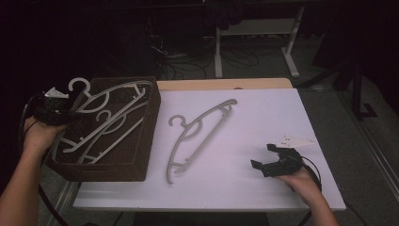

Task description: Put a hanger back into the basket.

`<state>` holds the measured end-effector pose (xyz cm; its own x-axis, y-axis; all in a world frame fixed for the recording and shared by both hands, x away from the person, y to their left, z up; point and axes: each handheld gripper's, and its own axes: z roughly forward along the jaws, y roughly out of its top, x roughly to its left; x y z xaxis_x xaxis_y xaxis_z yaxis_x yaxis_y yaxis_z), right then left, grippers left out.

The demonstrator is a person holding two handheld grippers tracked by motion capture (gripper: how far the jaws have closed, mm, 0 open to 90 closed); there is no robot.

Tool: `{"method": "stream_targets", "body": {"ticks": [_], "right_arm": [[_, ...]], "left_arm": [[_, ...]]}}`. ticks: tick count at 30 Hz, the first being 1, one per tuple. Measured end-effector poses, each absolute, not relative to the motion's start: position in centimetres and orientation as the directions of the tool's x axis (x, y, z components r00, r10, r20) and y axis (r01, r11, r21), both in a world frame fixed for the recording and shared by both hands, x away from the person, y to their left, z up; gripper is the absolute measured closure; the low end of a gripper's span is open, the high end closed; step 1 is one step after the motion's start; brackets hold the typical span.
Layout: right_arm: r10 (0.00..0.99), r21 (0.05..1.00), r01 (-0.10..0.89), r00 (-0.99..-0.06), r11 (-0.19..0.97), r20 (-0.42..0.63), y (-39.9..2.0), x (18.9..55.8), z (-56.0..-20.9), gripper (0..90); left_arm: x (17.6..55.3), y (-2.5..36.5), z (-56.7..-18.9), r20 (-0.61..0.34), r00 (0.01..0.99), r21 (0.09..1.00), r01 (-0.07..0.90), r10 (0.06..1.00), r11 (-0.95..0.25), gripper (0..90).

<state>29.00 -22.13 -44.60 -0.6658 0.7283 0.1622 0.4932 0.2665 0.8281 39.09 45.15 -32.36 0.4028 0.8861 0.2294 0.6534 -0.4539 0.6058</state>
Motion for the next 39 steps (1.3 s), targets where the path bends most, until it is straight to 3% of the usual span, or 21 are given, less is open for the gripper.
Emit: {"method": "stream_targets", "body": {"ticks": [7,9,22,39], "right_arm": [[0.728,0.829,0.494,-0.665,0.263,0.165,-22.1,29.0,-44.5,4.8],[0.728,0.830,0.493,-0.666,0.263,0.165,-22.1,29.0,-44.5,4.8],[0.725,0.830,0.492,-0.668,0.265,0.165,-22.1,29.0,-44.5,4.8],[0.725,0.828,0.492,-0.669,0.269,0.162,-22.3,29.0,-44.6,5.1]], "left_arm": [[39.5,44.3,-34.4,0.194,0.417,0.571,0.688,0.888,-0.448,79.6],[39.4,44.4,-34.6,0.174,0.408,0.595,0.682,0.896,-0.426,63.3],[38.6,42.2,-32.5,-0.048,0.514,0.734,0.599,0.856,-0.319,39.3],[37.6,33.6,-31.1,-0.195,0.671,0.798,0.533,0.716,-0.282,24.6]]}}
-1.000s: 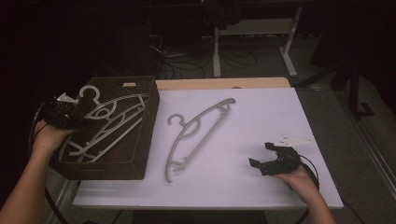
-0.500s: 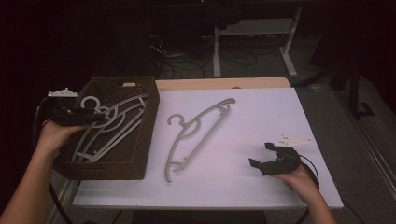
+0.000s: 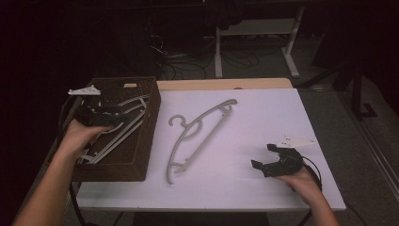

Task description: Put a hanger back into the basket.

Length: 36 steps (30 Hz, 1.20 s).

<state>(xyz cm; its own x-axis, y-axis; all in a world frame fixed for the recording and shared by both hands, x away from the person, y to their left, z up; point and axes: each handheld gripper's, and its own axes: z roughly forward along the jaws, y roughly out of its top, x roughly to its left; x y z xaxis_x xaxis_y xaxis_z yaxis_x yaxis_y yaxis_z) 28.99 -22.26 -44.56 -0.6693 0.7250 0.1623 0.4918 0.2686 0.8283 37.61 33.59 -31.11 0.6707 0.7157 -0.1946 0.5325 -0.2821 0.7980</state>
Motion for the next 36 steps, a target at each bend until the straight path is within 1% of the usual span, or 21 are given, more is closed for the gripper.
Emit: {"method": "stream_targets", "body": {"ticks": [7,11,18,23,30,33,36], "right_arm": [[0.724,0.827,0.492,-0.671,0.271,0.162,-22.2,29.1,-44.6,5.1],[0.723,0.828,0.491,-0.672,0.272,0.161,-22.2,29.0,-44.6,5.1],[0.722,0.828,0.491,-0.673,0.272,0.162,-22.2,29.0,-44.6,5.1],[0.719,0.826,0.493,-0.675,0.273,0.166,-22.2,28.9,-44.5,5.3],[0.717,0.817,0.500,-0.678,0.288,0.162,-22.1,29.2,-44.3,5.7],[0.716,0.814,0.497,-0.681,0.300,0.153,-21.7,29.6,-43.7,6.3],[0.714,0.814,0.494,-0.685,0.307,0.146,-21.1,30.2,-42.9,9.9]], "left_arm": [[37.1,29.0,-30.7,-0.215,0.711,0.808,0.515,0.670,-0.287,24.0],[37.0,25.9,-30.9,-0.205,0.730,0.811,0.499,0.652,-0.303,24.2],[37.0,21.0,-32.2,-0.188,0.745,0.809,0.487,0.640,-0.330,25.2],[37.1,18.3,-33.9,-0.188,0.749,0.806,0.487,0.635,-0.337,25.4],[37.4,16.6,-36.6,-0.215,0.751,0.799,0.503,0.624,-0.330,25.2],[37.5,16.4,-37.1,-0.197,0.752,0.792,0.500,0.629,-0.351,24.2],[37.6,16.4,-37.3,-0.192,0.744,0.796,0.499,0.640,-0.341,23.6]]}}
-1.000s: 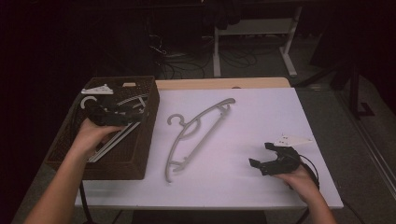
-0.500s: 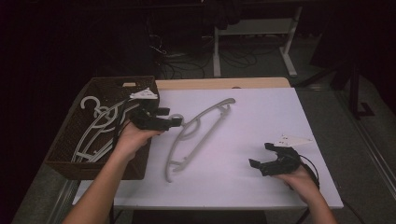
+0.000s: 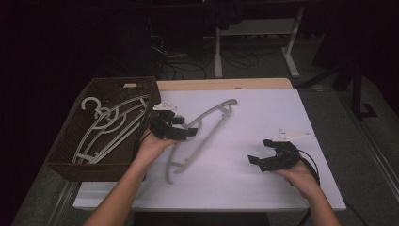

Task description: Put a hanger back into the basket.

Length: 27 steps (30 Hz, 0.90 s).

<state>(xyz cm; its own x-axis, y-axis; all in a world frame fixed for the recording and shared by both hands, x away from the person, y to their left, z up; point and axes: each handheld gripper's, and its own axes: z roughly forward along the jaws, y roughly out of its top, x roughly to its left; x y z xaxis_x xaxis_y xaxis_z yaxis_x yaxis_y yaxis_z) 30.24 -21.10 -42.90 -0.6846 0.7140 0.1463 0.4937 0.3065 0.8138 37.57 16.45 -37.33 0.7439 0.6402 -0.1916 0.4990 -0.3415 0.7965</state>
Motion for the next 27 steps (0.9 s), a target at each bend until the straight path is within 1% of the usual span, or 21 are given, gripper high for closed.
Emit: {"method": "stream_targets", "body": {"ticks": [4,5,6,7,9,10,16,19,22,27], "right_arm": [[0.706,0.804,0.497,-0.694,0.325,0.144,-19.8,31.6,-42.3,18.2],[0.706,0.804,0.497,-0.694,0.325,0.144,-19.8,31.6,-42.3,18.2],[0.706,0.802,0.499,-0.694,0.330,0.141,-19.5,32.0,-42.2,22.1],[0.701,0.796,0.506,-0.697,0.333,0.149,-18.9,32.9,-41.9,30.5],[0.698,0.791,0.510,-0.700,0.338,0.153,-18.3,33.8,-41.8,38.5],[0.695,0.789,0.513,-0.702,0.338,0.159,-18.0,34.3,-41.7,44.4],[0.682,0.783,0.511,-0.714,0.354,0.158,-15.2,37.6,-41.5,69.8],[0.684,0.777,0.515,-0.714,0.363,0.153,-13.8,39.2,-41.6,80.4],[0.683,0.772,0.509,-0.717,0.381,0.136,-12.5,40.6,-41.7,87.7],[0.681,0.754,0.522,-0.719,0.398,0.139,-10.7,42.5,-42.3,88.9]], "left_arm": [[37.6,16.4,-37.9,-0.177,0.737,0.793,0.499,0.652,-0.348,23.6],[37.6,16.4,-37.9,-0.177,0.737,0.793,0.499,0.652,-0.348,23.6],[37.7,16.4,-38.2,-0.177,0.734,0.789,0.504,0.655,-0.351,23.6],[37.7,16.4,-38.2,-0.174,0.733,0.788,0.504,0.658,-0.354,23.6],[37.8,16.5,-38.4,-0.177,0.727,0.787,0.509,0.664,-0.348,23.5],[37.9,16.5,-38.5,-0.177,0.721,0.787,0.513,0.670,-0.344,23.3],[38.1,16.5,-39.0,-0.179,0.714,0.777,0.524,0.676,-0.348,22.6],[38.2,16.6,-39.2,-0.180,0.709,0.773,0.531,0.682,-0.348,22.6],[38.2,16.6,-39.3,-0.181,0.702,0.770,0.537,0.689,-0.345,22.6],[38.3,16.6,-39.5,-0.184,0.699,0.765,0.543,0.691,-0.346,22.7]]}}
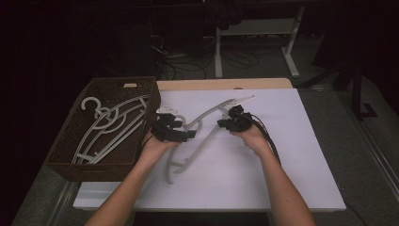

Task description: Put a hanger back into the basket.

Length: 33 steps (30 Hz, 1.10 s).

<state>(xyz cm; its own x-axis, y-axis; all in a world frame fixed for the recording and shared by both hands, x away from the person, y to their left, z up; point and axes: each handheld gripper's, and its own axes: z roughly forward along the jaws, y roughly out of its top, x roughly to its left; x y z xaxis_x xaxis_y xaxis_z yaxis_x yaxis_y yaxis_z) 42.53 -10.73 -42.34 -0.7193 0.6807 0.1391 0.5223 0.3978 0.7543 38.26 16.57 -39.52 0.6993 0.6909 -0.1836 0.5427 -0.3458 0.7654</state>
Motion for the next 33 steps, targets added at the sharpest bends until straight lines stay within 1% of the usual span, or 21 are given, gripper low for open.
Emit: {"method": "stream_targets", "body": {"ticks": [6,20,25,33], "right_arm": [[0.691,0.739,0.531,-0.712,0.414,0.124,-9.5,43.7,-43.1,88.9],[0.700,0.716,0.547,-0.705,0.433,0.114,-9.0,44.0,-44.3,88.9],[0.700,0.707,0.551,-0.705,0.443,0.111,-9.0,43.9,-44.6,89.0],[0.701,0.694,0.550,-0.708,0.464,0.092,-8.9,43.8,-44.8,89.0]], "left_arm": [[38.2,16.6,-39.5,-0.184,0.694,0.763,0.548,0.696,-0.344,22.7],[38.3,16.6,-40.1,-0.183,0.673,0.746,0.569,0.716,-0.345,22.7],[38.2,16.7,-40.5,-0.175,0.662,0.732,0.582,0.729,-0.354,22.8],[38.0,16.8,-42.1,-0.130,0.629,0.691,0.612,0.766,-0.385,22.9]]}}
